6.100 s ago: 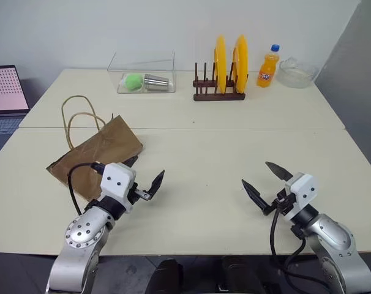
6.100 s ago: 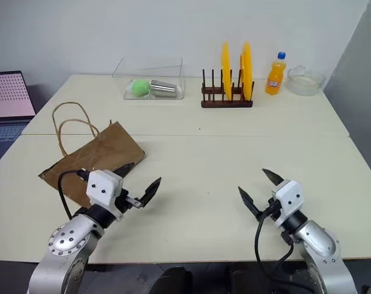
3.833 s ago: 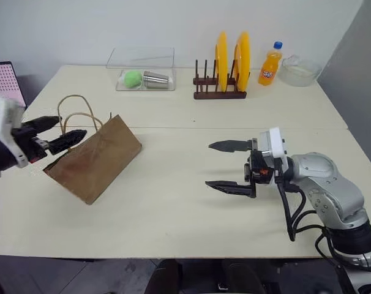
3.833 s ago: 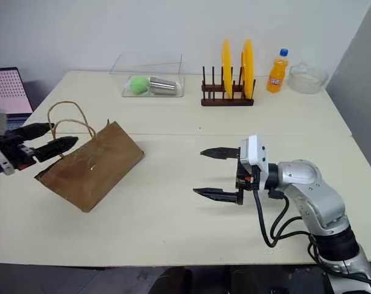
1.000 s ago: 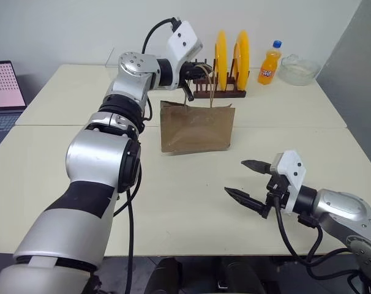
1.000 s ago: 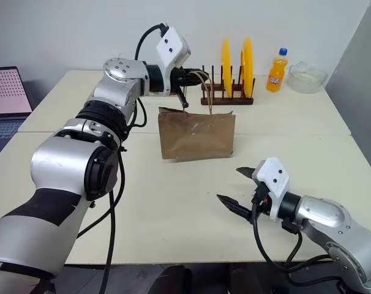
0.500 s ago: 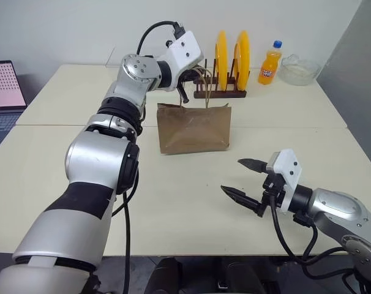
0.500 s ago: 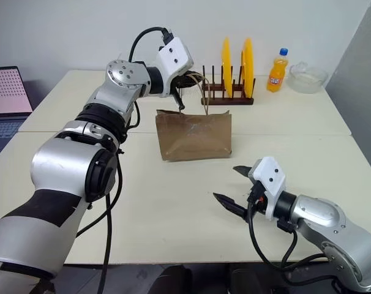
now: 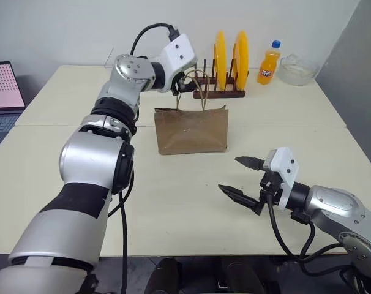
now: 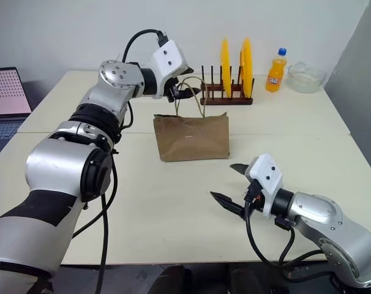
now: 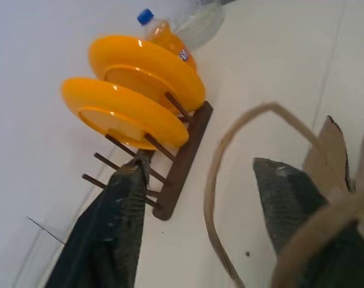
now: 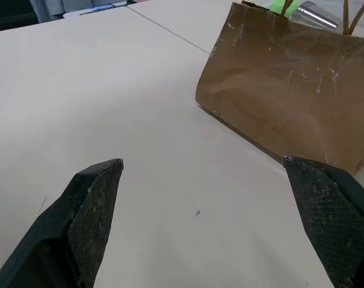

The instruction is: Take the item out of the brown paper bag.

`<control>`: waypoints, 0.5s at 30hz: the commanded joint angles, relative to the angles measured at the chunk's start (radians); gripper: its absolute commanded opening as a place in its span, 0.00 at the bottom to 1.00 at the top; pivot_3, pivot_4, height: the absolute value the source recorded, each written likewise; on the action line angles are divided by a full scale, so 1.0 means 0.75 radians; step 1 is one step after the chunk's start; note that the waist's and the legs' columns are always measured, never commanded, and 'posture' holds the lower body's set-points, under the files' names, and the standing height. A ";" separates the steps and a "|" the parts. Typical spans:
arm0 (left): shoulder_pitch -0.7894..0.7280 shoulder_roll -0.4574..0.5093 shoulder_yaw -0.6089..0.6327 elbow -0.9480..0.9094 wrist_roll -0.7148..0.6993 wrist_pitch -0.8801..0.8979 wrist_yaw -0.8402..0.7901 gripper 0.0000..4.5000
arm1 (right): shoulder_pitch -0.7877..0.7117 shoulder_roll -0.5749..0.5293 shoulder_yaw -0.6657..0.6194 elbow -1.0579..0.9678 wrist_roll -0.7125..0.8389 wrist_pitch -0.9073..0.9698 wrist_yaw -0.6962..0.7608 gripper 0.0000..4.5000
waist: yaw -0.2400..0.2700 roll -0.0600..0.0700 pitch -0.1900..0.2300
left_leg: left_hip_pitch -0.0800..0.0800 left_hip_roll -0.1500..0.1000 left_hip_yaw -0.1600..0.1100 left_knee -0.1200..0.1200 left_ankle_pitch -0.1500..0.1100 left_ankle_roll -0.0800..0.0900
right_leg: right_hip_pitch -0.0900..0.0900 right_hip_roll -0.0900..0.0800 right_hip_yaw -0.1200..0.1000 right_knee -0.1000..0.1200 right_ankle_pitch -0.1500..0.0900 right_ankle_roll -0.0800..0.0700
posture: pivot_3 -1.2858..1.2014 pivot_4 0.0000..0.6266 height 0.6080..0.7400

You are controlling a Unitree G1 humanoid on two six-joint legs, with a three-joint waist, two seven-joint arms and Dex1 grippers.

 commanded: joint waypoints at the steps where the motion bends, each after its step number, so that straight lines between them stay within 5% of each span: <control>1: 0.028 0.084 0.031 -0.046 -0.046 -0.007 -0.135 0.62 | -0.016 -0.010 0.006 -0.015 -0.026 -0.030 0.014 1.00 | -0.002 0.000 0.000 | 0.000 0.000 0.000 0.000 0.000 0.000 | 0.000 0.000 0.000 0.000 0.000 0.000 | 0.52 0.24 1.00; 12: 0.171 0.277 0.161 -0.190 -0.251 0.096 -0.419 0.62 | -0.080 -0.032 0.050 0.070 -0.118 -0.107 0.102 1.00 | -0.003 0.000 0.000 | 0.000 0.000 -0.001 0.000 0.000 0.000 | 0.000 0.000 0.000 0.000 0.003 -0.005 | 0.52 0.24 1.00; 15: 0.422 0.355 0.198 -0.610 -0.402 0.261 -0.604 0.62 | -0.191 -0.030 0.053 0.172 -0.167 -0.146 0.128 1.00 | -0.023 0.001 -0.001 | 0.001 0.000 0.000 0.000 0.000 0.000 | 0.000 0.000 0.000 0.000 0.003 -0.006 | 0.52 0.24 1.00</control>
